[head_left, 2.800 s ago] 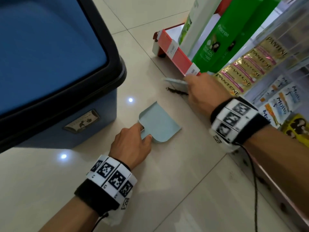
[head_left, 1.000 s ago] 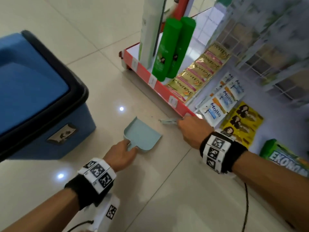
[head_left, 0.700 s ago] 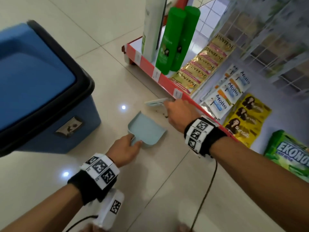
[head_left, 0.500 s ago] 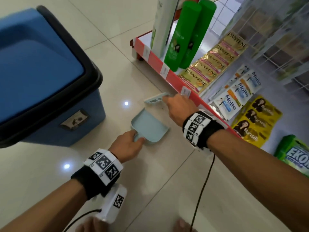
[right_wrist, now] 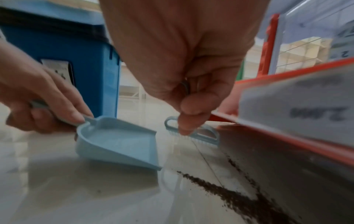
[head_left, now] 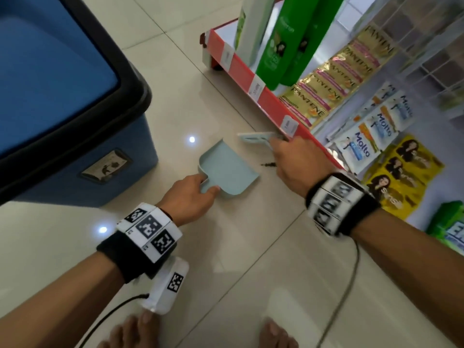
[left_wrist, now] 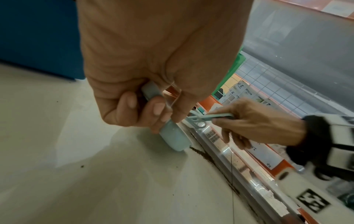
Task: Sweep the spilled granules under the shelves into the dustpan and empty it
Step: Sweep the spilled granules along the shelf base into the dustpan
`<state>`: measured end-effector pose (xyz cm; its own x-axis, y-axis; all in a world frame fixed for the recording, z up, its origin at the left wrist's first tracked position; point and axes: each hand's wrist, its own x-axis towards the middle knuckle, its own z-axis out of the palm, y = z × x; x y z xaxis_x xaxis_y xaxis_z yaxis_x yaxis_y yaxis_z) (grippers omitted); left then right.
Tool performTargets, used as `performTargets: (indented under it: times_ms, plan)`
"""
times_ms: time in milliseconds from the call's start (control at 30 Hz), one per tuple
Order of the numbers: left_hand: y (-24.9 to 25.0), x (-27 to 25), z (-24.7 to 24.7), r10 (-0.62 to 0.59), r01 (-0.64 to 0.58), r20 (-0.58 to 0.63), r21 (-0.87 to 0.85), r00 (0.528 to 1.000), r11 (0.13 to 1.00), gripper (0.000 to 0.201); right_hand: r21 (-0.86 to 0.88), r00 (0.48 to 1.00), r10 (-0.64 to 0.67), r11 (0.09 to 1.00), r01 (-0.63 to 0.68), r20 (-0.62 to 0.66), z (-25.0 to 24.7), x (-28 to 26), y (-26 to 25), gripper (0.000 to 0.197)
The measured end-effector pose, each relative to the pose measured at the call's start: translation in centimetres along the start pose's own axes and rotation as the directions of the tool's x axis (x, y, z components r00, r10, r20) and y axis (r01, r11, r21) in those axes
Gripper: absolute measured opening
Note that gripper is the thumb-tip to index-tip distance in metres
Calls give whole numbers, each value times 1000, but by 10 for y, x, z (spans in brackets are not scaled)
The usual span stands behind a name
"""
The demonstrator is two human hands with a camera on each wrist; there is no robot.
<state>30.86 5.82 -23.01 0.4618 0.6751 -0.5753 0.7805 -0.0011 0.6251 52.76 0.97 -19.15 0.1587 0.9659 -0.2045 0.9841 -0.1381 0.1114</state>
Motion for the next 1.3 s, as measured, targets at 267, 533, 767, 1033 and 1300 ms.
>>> performTargets:
  times_ms: [267, 533, 767, 1033, 1300]
  plan:
    - [5, 2, 5, 18, -17, 29, -11, 999, 1000, 34, -93, 981, 157, 985, -146, 114, 7, 17, -12, 17]
    - [-2, 3, -5, 4, -4, 14, -40, 1000, 999, 34, -18, 982, 132, 991, -131, 138, -17, -28, -3, 17]
    - [-3, 7, -9, -10, 10, 0, -69, 1000, 998, 36, -19, 996, 69, 997, -70, -56, -17, 46, -28, 19]
    - [-15, 4, -17, -12, 10, -19, -101, 1000, 995, 36, -72, 978, 37, 997, -22, 207, -13, -1, -7, 19]
    - [-15, 18, -20, -2, -3, -42, -119, 999, 993, 36, 37, 993, 6, 999, -1, -114, -37, 80, -47, 14]
